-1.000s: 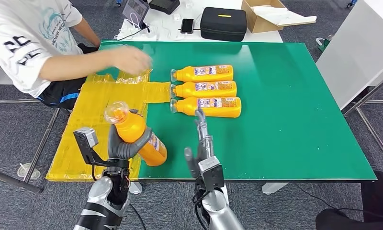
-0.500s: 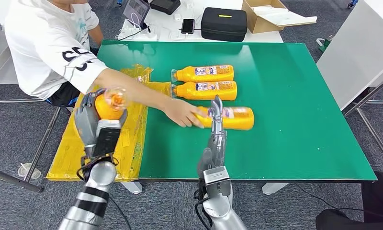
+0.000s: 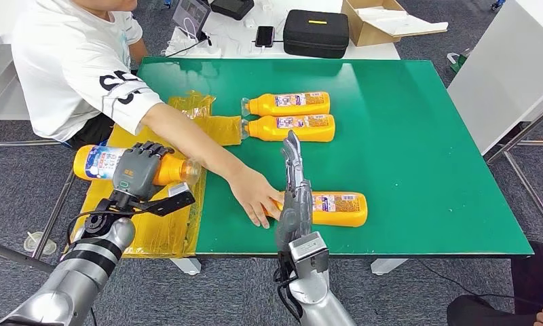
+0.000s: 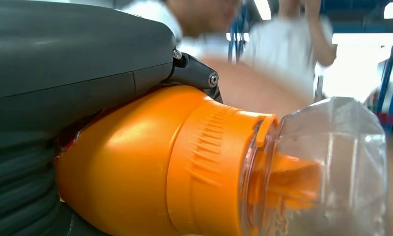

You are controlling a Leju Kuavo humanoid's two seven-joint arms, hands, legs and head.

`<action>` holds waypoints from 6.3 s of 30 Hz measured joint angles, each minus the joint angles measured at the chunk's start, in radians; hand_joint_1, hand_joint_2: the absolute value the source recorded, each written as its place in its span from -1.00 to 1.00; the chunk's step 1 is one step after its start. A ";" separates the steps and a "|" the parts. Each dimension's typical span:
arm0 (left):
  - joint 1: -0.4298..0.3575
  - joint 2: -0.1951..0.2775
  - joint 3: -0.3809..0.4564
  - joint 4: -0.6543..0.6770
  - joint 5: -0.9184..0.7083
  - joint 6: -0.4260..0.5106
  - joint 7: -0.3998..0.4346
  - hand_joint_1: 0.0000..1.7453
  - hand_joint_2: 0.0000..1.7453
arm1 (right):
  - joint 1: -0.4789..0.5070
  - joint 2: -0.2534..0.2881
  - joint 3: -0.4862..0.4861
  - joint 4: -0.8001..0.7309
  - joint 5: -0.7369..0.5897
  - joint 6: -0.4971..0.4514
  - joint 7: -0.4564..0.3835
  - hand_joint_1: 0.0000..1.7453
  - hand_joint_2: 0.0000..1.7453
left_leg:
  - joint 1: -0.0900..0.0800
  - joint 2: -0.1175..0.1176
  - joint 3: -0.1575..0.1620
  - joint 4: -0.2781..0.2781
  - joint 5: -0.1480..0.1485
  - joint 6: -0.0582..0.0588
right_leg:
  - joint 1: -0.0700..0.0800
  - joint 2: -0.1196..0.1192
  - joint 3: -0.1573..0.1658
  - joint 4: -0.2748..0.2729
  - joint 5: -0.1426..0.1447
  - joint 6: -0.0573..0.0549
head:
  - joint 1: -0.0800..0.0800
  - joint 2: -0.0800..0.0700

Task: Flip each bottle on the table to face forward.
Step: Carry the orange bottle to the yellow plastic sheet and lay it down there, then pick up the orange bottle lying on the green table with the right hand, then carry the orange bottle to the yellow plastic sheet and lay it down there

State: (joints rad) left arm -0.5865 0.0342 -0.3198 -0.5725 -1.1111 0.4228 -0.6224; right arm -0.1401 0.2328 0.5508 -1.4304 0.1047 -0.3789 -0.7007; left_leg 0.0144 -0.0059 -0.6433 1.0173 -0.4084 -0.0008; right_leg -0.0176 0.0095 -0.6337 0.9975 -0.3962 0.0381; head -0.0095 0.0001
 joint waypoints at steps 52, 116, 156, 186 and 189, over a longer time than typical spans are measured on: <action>0.158 -0.020 0.053 -0.196 0.917 -0.324 -0.080 -1.00 1.00 | -0.048 0.022 -0.101 0.250 0.254 0.014 0.191 -1.00 1.00 | 0.000 -0.003 0.002 0.000 0.001 -0.001 | 0.000 -0.001 0.003 0.000 0.000 0.000 | 0.000 0.000; 0.208 -0.159 0.347 -0.211 0.769 -0.057 -0.080 -1.00 1.00 | -0.249 -0.477 -0.048 0.359 0.543 0.525 0.665 1.00 1.00 | 0.000 -0.003 0.006 0.000 0.000 0.000 | 0.000 -0.001 0.007 -0.001 0.000 0.000 | 0.000 0.000; 0.289 -0.277 0.266 -0.411 1.519 -0.965 0.211 -1.00 1.00 | 0.047 -0.118 -0.398 -0.028 0.356 -0.207 0.059 1.00 1.00 | 0.000 -0.004 0.000 0.000 0.000 -0.001 | 0.000 -0.003 0.003 -0.001 0.000 0.000 | 0.000 0.000; 0.248 -0.240 -0.037 -0.309 1.615 -1.060 0.204 -1.00 1.00 | -0.100 0.035 -0.084 0.517 0.307 -0.152 -0.001 1.00 1.00 | 0.001 -0.004 -0.001 0.000 0.000 -0.001 | 0.001 -0.003 0.001 -0.001 0.000 0.000 | 0.000 0.000; 0.244 -0.238 -0.039 -0.297 1.621 -1.053 0.201 -1.00 1.00 | -0.110 0.043 -0.074 0.545 0.307 -0.147 0.000 1.00 1.00 | 0.001 -0.004 -0.001 0.000 0.000 -0.001 | 0.000 -0.003 0.001 -0.001 0.000 0.000 | 0.000 0.000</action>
State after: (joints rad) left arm -0.3420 -0.2033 -0.3587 -0.8690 0.5096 -0.6304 -0.4212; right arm -0.2501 0.2763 0.4768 -0.8855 0.4115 -0.5263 -0.7008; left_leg 0.0150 -0.0095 -0.6440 1.0171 -0.4080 -0.0015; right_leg -0.0171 0.0066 -0.6328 0.9970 -0.3963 0.0384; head -0.0098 0.0000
